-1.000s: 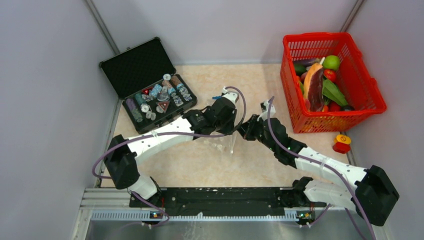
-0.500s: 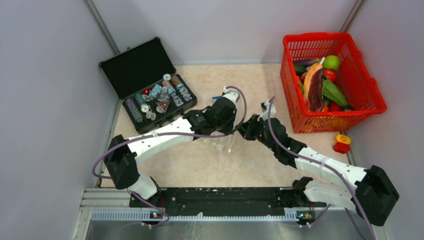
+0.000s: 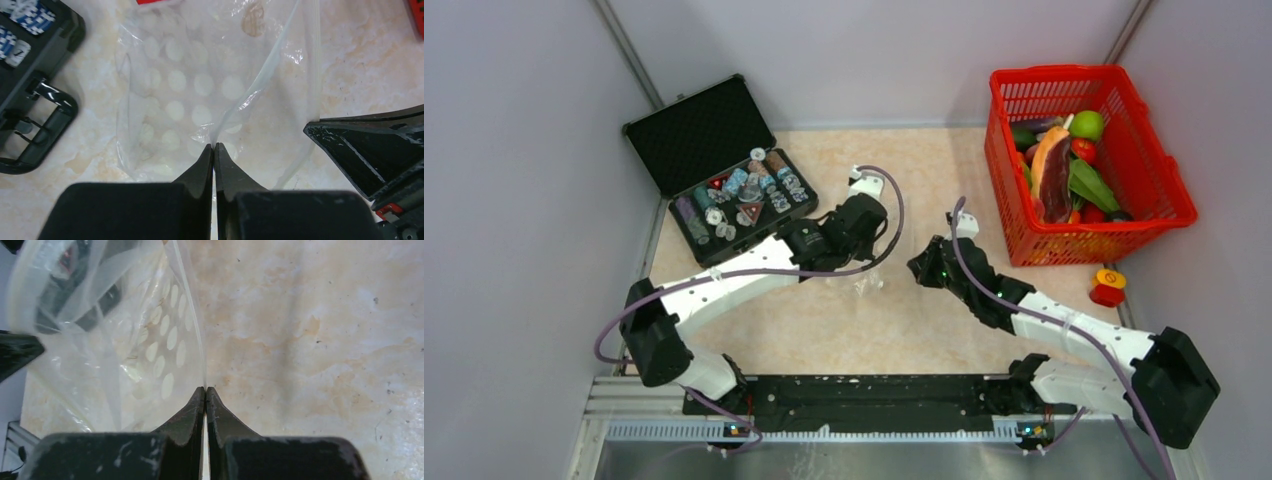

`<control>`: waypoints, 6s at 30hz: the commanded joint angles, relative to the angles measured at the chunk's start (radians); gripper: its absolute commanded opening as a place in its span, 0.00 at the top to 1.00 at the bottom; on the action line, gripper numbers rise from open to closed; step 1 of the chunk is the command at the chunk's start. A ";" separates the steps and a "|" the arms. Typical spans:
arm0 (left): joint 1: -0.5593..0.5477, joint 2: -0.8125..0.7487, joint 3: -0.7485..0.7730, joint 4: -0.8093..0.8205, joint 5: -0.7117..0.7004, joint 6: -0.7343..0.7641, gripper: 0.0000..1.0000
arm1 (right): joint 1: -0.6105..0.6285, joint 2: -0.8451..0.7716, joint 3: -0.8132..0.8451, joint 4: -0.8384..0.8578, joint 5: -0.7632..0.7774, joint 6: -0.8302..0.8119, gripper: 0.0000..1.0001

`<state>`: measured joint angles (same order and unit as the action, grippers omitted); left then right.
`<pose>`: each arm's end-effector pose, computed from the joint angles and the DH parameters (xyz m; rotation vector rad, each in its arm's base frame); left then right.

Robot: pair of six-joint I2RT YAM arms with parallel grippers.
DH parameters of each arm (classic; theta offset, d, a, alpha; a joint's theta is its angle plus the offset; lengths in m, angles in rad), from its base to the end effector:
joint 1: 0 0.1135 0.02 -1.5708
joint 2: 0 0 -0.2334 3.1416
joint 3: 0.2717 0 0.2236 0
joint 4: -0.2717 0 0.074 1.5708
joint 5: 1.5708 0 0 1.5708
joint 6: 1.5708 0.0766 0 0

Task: Place the food in the zip-top bag and seal the zipper
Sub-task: Open the zipper of the food storage bag.

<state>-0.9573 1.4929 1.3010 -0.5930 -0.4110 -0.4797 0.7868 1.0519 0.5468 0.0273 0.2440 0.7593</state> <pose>0.2131 -0.2496 0.2621 0.3481 2.2630 -0.2645 0.1921 0.1664 0.1963 0.1280 2.1064 0.7093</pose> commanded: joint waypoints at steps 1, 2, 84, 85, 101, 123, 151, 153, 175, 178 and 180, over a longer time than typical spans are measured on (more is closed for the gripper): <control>-0.003 -0.080 0.057 -0.015 -0.097 -0.003 1.00 | 0.001 0.030 0.093 -0.109 0.083 -0.030 1.00; -0.003 -0.086 0.059 -0.021 -0.106 -0.006 1.00 | 0.002 0.042 0.103 -0.125 0.094 -0.034 1.00; -0.015 0.102 0.184 -0.200 0.233 0.014 0.63 | -0.006 0.065 0.087 0.164 -0.145 0.005 1.00; -0.020 0.089 0.163 -0.186 0.217 0.002 0.64 | -0.006 0.063 0.087 0.167 -0.142 0.013 1.00; -0.074 0.098 0.173 -0.149 -0.033 0.042 0.71 | -0.006 0.067 0.099 0.170 -0.148 0.041 1.00; -0.082 0.069 0.099 -0.022 0.099 0.049 0.62 | -0.006 0.065 0.104 0.166 -0.150 0.056 1.00; -0.084 0.157 0.159 -0.132 -0.052 0.042 0.73 | -0.006 0.049 0.113 0.150 -0.159 0.046 1.00; -0.085 0.151 0.162 -0.136 -0.063 0.044 0.77 | -0.006 0.052 0.114 0.142 -0.150 0.043 1.00; -0.086 0.072 0.191 -0.253 -0.332 -0.063 1.00 | -0.006 0.119 0.172 -0.119 0.003 -0.069 1.00; -0.073 0.067 0.186 -0.232 -0.266 -0.069 1.00 | -0.007 0.118 0.185 -0.118 -0.022 -0.103 1.00; -0.054 0.059 0.176 -0.214 -0.209 -0.065 1.00 | -0.010 0.119 0.198 -0.125 -0.043 -0.122 1.00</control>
<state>-1.0363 1.6016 1.4559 -0.8402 -0.6945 -0.5274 0.7822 1.1664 0.6823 -0.0769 0.2138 0.7025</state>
